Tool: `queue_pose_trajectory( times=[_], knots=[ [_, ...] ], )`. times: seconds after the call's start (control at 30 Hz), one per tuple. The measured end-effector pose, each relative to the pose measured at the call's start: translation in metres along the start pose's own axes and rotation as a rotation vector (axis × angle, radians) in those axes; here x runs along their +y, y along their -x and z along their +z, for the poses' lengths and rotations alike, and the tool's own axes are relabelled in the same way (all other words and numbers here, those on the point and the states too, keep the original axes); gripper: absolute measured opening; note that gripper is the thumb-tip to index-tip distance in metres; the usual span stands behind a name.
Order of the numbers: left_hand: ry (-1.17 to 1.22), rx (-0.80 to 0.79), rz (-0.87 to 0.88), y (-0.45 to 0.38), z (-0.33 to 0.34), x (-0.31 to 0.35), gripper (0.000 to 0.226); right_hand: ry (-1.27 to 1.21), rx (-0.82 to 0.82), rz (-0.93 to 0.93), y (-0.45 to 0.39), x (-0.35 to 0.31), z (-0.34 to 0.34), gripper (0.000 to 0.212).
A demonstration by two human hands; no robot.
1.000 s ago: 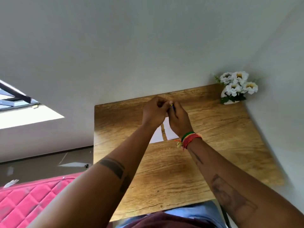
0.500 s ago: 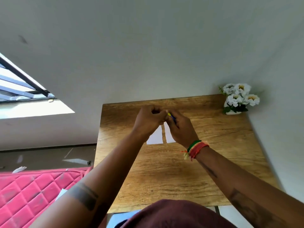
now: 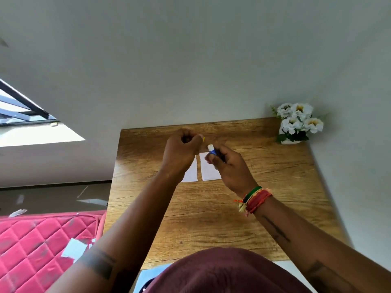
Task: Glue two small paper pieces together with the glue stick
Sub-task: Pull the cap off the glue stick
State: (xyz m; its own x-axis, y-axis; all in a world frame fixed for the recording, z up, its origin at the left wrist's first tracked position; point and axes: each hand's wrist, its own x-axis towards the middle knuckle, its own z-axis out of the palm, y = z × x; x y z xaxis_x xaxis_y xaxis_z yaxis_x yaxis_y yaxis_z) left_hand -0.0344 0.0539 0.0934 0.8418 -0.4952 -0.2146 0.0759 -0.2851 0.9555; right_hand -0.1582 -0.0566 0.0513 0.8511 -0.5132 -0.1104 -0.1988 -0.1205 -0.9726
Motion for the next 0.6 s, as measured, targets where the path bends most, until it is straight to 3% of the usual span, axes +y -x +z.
queue_pose_trajectory(
  times=[0.17,0.3,0.6],
  knots=[
    [-0.367,0.137,-0.025,-0.01,-0.007,-0.055,0.009,-0.082,-0.031,0.059,-0.002,0.01,0.007,0.025],
    [-0.461,0.206,-0.116,-0.014,-0.018,-0.105,0.014,-0.055,-0.08,0.074,-0.011,0.02,0.032,0.024],
    [-0.573,0.209,-0.256,-0.023,-0.032,-0.152,0.018,0.102,-0.163,0.122,-0.035,0.034,0.077,0.019]
  ],
)
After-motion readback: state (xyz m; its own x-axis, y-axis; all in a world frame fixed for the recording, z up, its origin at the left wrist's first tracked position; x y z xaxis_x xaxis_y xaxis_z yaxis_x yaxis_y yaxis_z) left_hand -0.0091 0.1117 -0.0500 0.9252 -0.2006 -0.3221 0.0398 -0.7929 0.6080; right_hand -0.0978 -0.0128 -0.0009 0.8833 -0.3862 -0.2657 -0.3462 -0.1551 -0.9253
